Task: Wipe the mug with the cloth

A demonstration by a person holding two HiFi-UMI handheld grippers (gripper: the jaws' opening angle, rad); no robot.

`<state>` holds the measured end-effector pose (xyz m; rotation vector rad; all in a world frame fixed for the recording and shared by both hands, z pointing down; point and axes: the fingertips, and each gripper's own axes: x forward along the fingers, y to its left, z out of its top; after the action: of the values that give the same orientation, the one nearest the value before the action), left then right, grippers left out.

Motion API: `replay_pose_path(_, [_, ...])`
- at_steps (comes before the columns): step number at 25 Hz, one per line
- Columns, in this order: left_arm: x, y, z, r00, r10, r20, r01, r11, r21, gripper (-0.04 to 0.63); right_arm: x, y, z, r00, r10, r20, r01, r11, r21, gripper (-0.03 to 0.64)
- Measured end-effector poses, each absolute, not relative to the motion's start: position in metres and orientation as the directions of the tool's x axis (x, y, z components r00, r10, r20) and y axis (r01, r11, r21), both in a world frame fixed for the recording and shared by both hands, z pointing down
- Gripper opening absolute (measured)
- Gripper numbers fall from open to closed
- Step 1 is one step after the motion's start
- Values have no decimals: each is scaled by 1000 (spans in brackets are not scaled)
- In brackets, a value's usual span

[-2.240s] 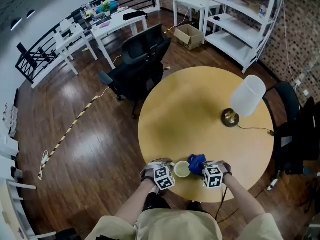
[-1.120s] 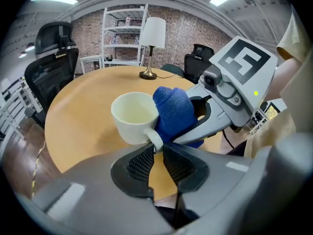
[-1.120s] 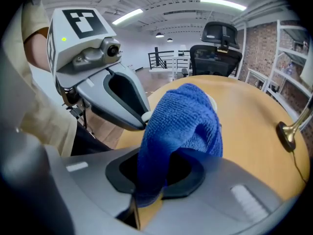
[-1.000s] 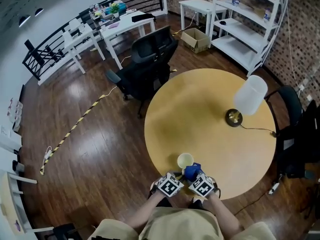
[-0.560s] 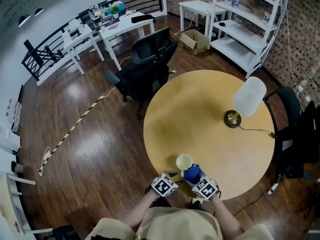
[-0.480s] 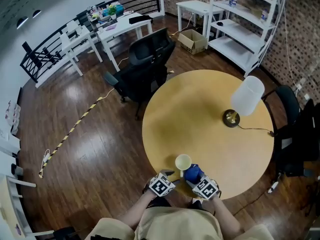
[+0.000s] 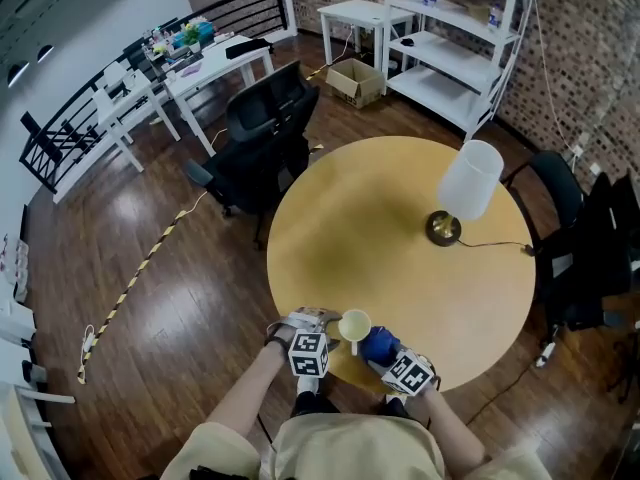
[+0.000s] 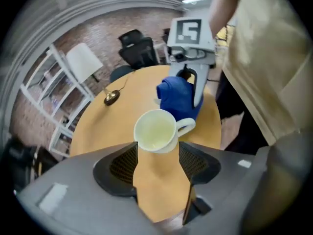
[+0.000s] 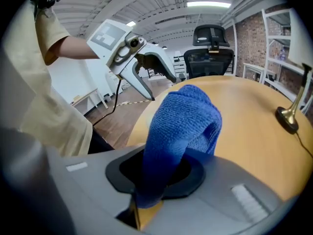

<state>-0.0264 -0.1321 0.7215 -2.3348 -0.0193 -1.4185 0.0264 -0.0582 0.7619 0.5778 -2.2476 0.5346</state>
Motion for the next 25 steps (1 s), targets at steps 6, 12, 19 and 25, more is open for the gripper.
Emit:
replay_pose_path(6, [-19, -129, 749, 350, -167, 922, 555, -756, -348, 139, 17, -54, 762, -618, -236, 750, -555, 807, -203, 72])
replay_pose_path(12, [-12, -122, 749, 311, -124, 942, 453, -852, -261, 90, 19, -56, 764, -602, -265, 754, -598, 775, -205, 72])
replay_pose_path(19, [19, -112, 741, 357, -11, 934, -6, -1000, -9, 28, 38, -66, 761, -565, -330, 756, -671, 718, -187, 72])
replay_pose_path(25, [20, -115, 744, 446, 70, 892, -362, -898, 251, 33, 27, -71, 769, -562, -345, 752, -671, 722, -170, 72])
